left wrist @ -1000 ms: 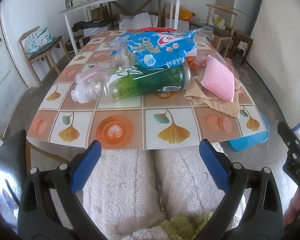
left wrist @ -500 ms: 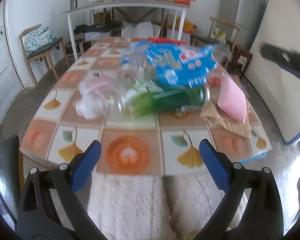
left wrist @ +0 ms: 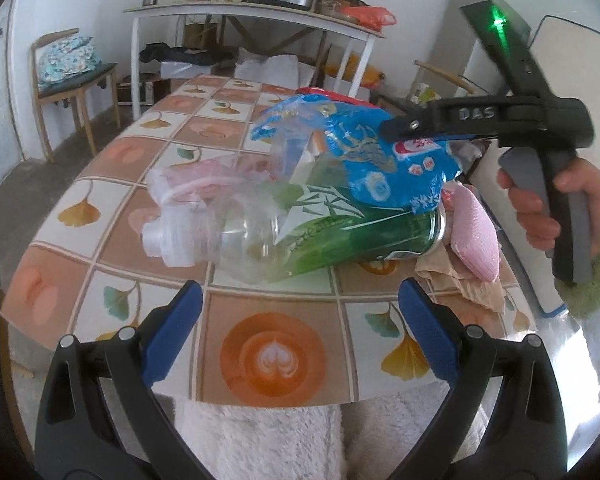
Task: Collect trash
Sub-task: 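Grasp the blue Yakult bag with the right gripper while the left grasps a clear plastic bag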
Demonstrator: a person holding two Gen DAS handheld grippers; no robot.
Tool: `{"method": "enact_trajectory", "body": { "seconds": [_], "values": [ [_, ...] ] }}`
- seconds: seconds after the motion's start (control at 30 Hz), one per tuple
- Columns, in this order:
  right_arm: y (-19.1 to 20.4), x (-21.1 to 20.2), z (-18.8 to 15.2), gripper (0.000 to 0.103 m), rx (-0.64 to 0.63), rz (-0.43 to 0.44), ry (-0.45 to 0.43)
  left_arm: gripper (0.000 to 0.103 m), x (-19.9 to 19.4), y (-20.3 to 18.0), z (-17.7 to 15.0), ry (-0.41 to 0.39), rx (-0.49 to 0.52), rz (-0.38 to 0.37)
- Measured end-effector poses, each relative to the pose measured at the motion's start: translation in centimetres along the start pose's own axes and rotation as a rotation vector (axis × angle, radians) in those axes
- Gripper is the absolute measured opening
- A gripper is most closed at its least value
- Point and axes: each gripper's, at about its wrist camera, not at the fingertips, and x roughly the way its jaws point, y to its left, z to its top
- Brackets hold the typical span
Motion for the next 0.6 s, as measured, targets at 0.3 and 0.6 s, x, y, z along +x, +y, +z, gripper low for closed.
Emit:
{"method": "enact_trajectory", "body": {
  "seconds": [0.3,0.6],
  "values": [
    [-0.3,0.2,-0.6,0.074,0.024,-0.022,0.007,0.094,0.7,0.4,0.2,-0.05,0.026,-0.074],
    [-1.6,-1.9,-0.9,0.022,0.092,-0.035,-0.057,0.094,0.2,1.0,0.2,-0.076,0.01,-0.085]
  ]
}}
